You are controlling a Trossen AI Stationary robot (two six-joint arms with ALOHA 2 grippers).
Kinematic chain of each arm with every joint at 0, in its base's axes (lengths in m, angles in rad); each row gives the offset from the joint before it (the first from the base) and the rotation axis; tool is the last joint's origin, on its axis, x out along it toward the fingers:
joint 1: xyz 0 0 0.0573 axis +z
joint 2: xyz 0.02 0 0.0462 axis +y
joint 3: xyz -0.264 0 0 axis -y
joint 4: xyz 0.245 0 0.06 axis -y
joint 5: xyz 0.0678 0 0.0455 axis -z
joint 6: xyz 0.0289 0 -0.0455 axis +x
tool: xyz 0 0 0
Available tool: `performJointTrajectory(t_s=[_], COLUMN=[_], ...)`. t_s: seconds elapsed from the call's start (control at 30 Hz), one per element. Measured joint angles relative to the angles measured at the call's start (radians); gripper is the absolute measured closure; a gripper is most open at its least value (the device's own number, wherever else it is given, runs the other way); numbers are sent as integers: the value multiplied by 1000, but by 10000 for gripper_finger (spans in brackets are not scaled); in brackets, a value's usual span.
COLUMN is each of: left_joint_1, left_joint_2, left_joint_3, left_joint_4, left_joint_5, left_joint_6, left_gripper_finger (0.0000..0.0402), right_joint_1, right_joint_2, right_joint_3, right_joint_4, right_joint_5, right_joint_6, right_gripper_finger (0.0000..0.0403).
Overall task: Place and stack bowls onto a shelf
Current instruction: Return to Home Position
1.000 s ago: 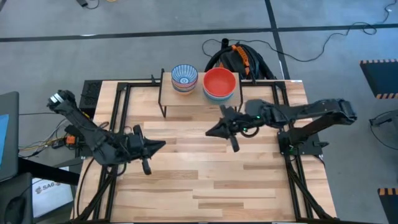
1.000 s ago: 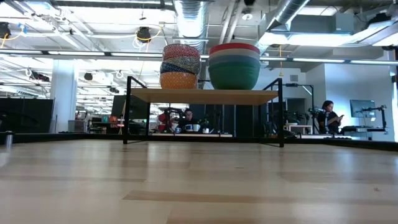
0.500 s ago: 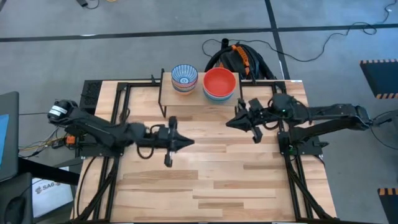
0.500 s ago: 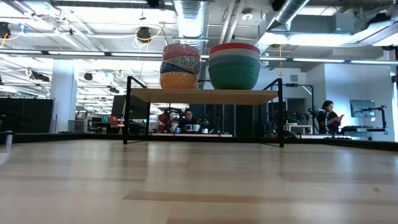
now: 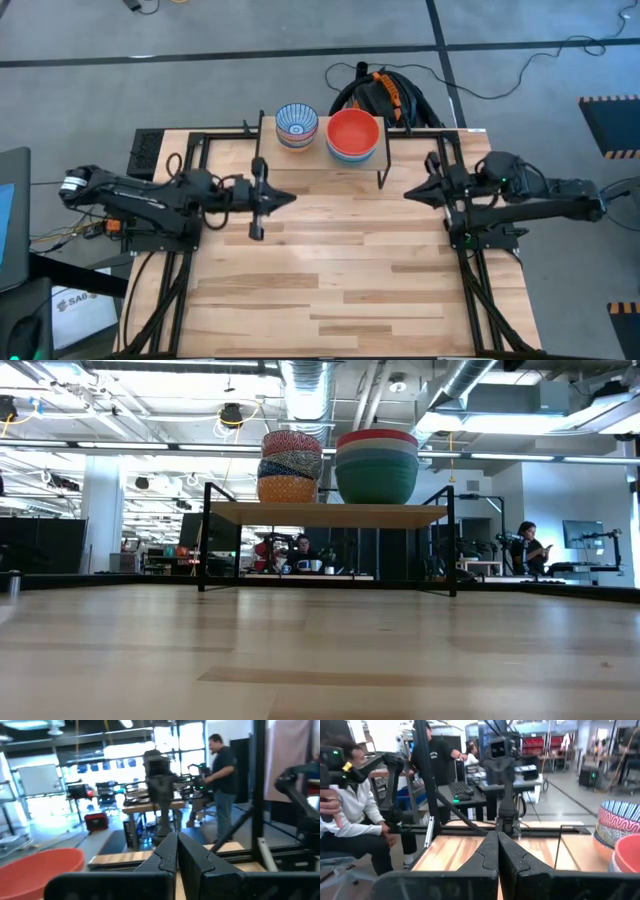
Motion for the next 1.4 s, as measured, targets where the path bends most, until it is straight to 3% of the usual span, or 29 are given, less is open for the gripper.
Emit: performJointTrajectory(t_s=[0.2, 0.4, 0.47, 0.57, 0.73, 0.87, 1.17, 1.4], left_joint_1=[53, 68, 91, 145, 230, 287, 313, 384], left_joint_2=[121, 346, 383, 375, 200, 0, -396, -710], left_joint_3=[0, 0, 0, 0, 0, -19, -387, -493], left_joint_4=[25, 354, 408, 360, 100, -158, -160, -316], left_joint_5=[110, 208, 255, 331, 476, 472, 379, 387], left_joint_6=[-7, -79, -109, -158, -93, 21, -81, -97], left_gripper_finger=[401, 401, 401, 401, 401, 401, 401, 401], right_joint_1=[0, -15, -29, -41, -18, -10, -12, -12], right_joint_2=[-70, -142, -160, -195, -308, -411, -550, -561], right_joint_3=[-124, -261, -269, -269, -271, -270, -343, -371], right_joint_4=[48, 196, 171, 68, -28, -70, -125, -136], right_joint_5=[0, 28, 50, 50, 39, 53, 79, 78], right_joint_6=[45, 44, 66, 148, 95, 77, 100, 96], right_gripper_finger=[387, 387, 386, 376, 386, 386, 386, 385])
